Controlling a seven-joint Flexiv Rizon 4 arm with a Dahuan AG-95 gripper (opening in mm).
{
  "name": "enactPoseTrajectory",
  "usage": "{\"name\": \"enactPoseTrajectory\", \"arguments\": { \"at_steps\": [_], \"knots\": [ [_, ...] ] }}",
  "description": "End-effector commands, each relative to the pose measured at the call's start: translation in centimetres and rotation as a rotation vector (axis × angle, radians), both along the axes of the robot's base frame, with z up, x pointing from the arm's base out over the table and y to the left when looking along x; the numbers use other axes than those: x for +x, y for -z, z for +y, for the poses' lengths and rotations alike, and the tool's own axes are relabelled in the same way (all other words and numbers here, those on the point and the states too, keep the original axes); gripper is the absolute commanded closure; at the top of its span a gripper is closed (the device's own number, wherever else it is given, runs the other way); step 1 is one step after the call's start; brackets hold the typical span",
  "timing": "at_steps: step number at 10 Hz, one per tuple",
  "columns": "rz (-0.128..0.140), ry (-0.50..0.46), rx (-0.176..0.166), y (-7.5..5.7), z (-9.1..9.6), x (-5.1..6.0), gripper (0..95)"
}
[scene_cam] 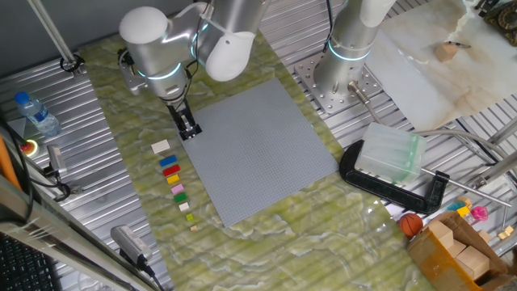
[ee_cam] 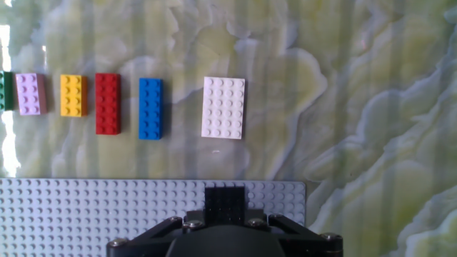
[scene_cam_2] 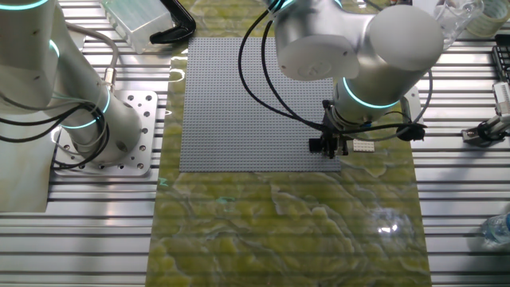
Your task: Build with small Lego blocks
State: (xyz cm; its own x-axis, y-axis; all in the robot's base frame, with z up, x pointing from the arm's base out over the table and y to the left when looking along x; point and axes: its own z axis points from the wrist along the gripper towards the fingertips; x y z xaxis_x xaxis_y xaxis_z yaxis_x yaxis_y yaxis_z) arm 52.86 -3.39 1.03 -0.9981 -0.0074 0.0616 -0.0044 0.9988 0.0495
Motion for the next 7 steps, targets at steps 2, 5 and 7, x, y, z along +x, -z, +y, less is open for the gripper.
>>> {"name": "enactPoseTrajectory", "arguments": {
  "at_steps": [2, 5, 7],
  "knots": [
    [-0.006, 0.001, -0.005, 3.96, 0.07, -0.06, 95.0],
    [-0.02, -0.002, -0.009, 3.89, 0.05, 0.08, 95.0],
    [-0.025, -0.003, -0.009, 3.83, 0.11, 0.18, 95.0]
  ]
}}
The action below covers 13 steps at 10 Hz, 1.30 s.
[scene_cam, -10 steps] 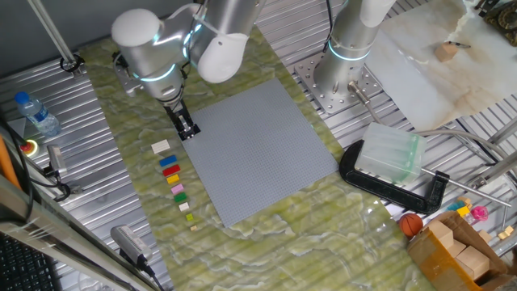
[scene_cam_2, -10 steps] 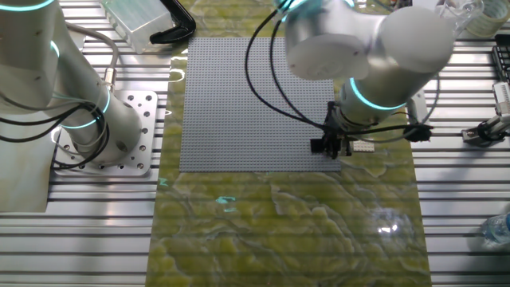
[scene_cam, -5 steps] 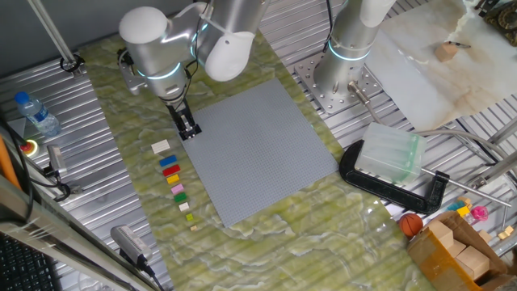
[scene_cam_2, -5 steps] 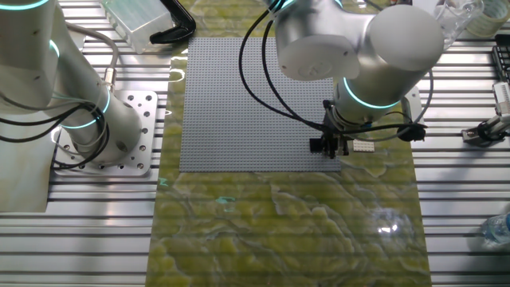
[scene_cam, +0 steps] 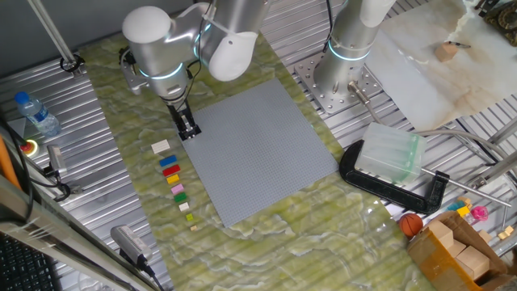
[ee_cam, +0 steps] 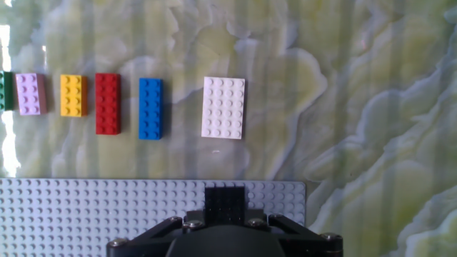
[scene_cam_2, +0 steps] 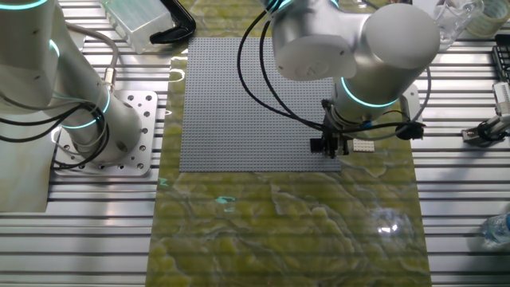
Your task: Build with small Lego blocks
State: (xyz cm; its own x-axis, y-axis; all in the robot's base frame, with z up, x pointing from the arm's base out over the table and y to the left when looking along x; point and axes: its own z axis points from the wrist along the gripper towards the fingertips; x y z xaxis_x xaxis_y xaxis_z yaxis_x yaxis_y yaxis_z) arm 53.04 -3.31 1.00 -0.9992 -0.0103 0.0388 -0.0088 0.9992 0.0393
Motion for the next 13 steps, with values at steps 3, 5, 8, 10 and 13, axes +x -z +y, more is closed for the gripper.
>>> {"name": "enactPoseTrajectory", "arguments": {
  "at_steps": [3, 5, 8, 10, 13],
  "knots": [
    [-0.009, 0.005, 0.001, 3.71, -0.09, 0.14, 95.0],
    [-0.007, 0.013, -0.001, 3.75, -0.12, 0.15, 95.0],
    [-0.012, 0.014, -0.003, 3.87, -0.19, 0.19, 95.0],
    [-0.017, 0.014, -0.001, 4.24, -0.21, 0.22, 95.0],
    [-0.021, 0.011, -0.001, 4.58, -0.22, 0.25, 95.0]
  ]
}}
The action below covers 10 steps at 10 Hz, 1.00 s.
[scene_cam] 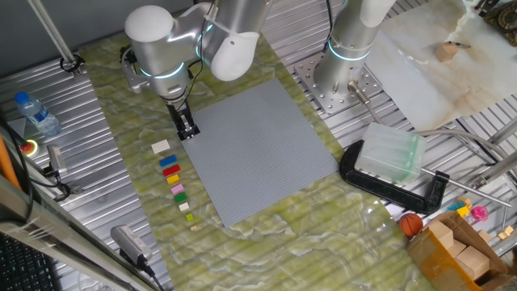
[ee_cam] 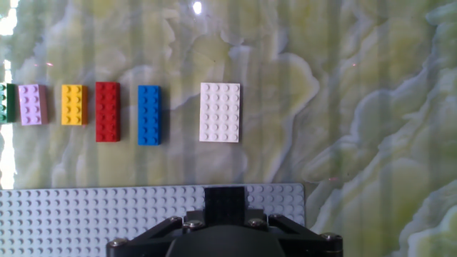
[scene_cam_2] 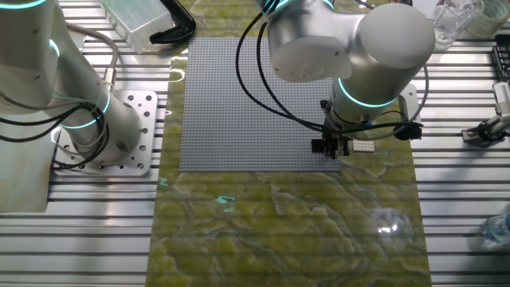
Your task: Build with small Lego blocks
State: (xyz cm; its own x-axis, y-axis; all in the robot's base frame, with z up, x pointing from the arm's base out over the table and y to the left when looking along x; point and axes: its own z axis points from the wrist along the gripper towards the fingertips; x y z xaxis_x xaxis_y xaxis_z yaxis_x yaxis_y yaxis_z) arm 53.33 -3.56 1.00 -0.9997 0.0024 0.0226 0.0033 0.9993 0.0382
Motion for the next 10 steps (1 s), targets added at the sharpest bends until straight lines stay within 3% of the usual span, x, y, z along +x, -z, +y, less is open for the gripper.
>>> {"name": "enactPoseTrajectory", "arguments": {
  "at_steps": [1, 10],
  "knots": [
    [-0.004, 0.0, 0.0, 4.67, 0.04, -0.02, 95.0],
    [-0.004, 0.009, 0.004, 4.84, 0.03, 0.09, 95.0]
  ]
}}
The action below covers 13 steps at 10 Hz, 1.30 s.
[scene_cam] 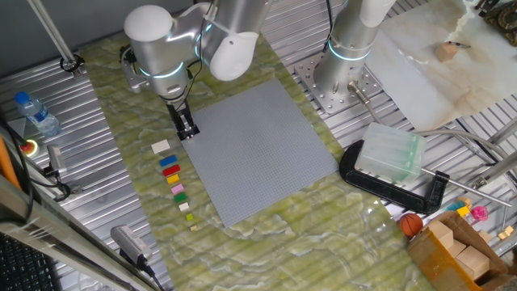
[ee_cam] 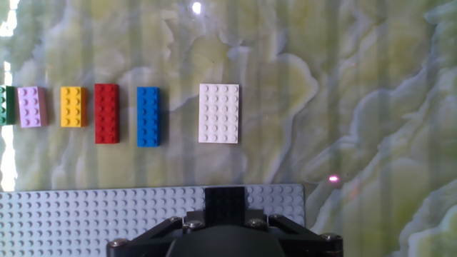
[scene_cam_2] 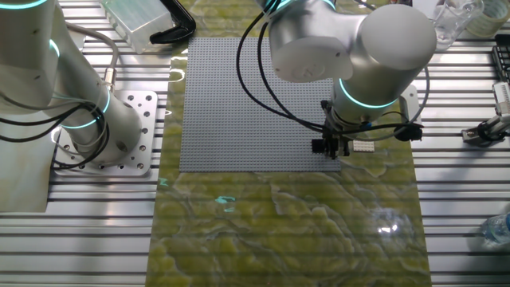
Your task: Build with small Lego blocks
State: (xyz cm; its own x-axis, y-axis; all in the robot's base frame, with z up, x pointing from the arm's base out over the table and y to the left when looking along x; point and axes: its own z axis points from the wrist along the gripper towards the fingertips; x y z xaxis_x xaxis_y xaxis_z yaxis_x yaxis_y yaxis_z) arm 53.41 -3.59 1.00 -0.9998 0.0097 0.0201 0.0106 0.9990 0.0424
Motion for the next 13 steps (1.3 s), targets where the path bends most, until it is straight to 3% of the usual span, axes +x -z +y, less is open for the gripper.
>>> {"name": "enactPoseTrajectory", "arguments": {
  "at_steps": [1, 13],
  "knots": [
    [0.0, 0.003, 0.0, 4.83, 0.07, 0.04, 95.0],
    [-0.012, -0.008, 0.004, 5.31, 0.34, 0.02, 95.0]
  ]
}}
